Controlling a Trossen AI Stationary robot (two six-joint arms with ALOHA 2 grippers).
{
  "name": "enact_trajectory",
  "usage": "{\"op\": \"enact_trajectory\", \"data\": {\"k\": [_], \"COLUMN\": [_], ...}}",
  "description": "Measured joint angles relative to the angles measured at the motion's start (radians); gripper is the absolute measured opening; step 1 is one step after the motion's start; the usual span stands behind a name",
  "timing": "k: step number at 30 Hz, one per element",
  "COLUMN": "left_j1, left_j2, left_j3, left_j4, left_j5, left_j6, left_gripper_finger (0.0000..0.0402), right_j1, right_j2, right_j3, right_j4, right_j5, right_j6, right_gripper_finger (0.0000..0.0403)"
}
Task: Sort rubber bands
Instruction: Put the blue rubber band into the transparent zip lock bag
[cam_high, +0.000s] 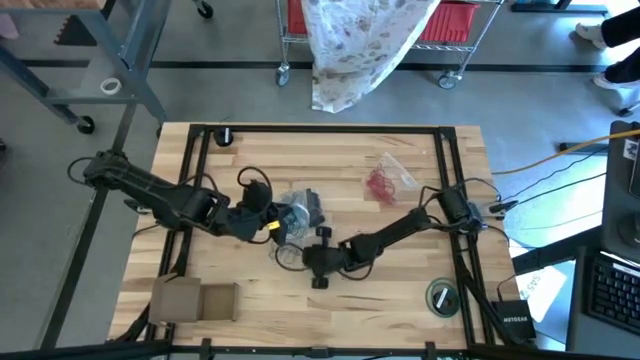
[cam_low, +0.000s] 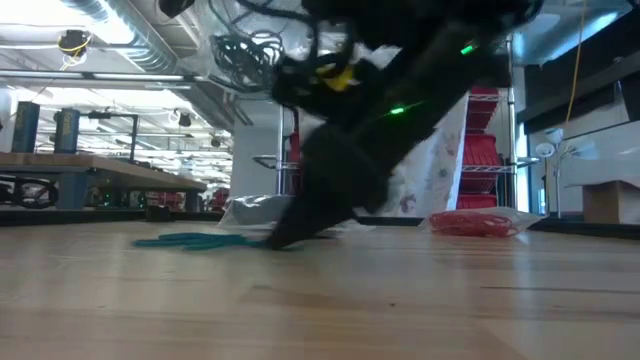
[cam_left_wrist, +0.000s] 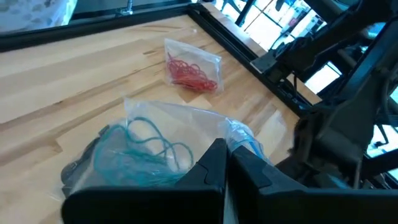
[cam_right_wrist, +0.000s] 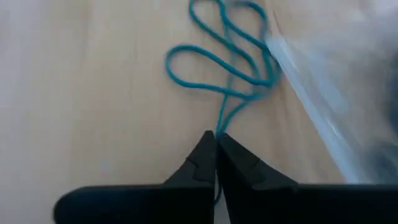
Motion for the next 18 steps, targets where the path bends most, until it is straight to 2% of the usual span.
{"op": "enact_trajectory", "data": {"k": [5, 10, 18], "left_j1": [-0.009, -0.018, -0.054], "left_j2": [0.0, 0.001, 0.064], "left_j3": [0.0, 0.0, 0.0], "left_j4": [0.0, 0.0, 0.004], "left_j5": [0.0, 0.0, 0.0], "left_j6": [0.003, 0.003, -0.011], "left_gripper_finger": [0.0, 0.0, 0.0], "right_j1": [0.086, 0.176, 0.289], "right_j2": [-0.078, -0.153, -0.327], "right_j3": [-0.002, -0.002, 0.0], "right_j4": [-0.189, -0.362, -0.472], "right_j5": [0.09, 0.108, 0.141], "right_j6": [-0.018, 0.021, 0.05], "right_gripper_finger": [0.0004, 0.0001, 0.0001]}}
